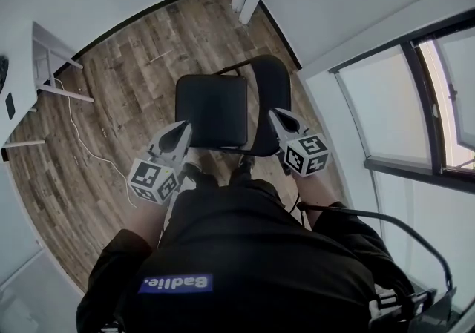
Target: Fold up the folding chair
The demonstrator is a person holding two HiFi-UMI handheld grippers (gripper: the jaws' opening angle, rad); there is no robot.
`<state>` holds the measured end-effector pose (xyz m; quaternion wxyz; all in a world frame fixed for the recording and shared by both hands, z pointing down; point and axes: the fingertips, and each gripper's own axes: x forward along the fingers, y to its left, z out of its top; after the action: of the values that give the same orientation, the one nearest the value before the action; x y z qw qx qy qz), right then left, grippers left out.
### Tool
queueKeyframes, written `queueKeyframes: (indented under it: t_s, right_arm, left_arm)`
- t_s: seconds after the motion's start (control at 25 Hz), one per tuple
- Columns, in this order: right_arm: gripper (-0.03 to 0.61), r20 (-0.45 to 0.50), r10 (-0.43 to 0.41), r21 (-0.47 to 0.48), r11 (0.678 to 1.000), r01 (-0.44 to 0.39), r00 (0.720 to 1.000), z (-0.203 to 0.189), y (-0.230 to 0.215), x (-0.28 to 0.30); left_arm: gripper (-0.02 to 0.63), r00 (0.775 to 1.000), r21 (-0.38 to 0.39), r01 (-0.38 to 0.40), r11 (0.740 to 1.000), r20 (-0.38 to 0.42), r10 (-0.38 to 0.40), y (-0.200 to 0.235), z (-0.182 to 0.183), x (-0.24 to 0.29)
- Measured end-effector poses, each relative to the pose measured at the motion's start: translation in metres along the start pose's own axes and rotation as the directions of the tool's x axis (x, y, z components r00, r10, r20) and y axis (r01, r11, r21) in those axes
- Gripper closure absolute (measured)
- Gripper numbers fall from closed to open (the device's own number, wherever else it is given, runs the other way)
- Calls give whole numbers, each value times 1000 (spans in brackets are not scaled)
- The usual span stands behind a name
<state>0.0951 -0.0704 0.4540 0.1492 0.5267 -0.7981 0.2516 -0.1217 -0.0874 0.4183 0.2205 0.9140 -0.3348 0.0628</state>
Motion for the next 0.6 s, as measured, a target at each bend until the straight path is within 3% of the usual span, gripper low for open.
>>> queueKeyframes:
  t_s: [0.24, 0.6]
  right_arm:
    - [583, -59, -34, 37, 999, 36, 998, -17, -50, 11]
    - [560, -142, 3, 54, 999, 4, 990, -53, -116, 18]
  left_arm:
    - [614, 996, -50, -44, 998, -76, 40, 28, -32, 35]
    - [612, 978, -72, -151, 986, -153, 138, 30, -87, 79]
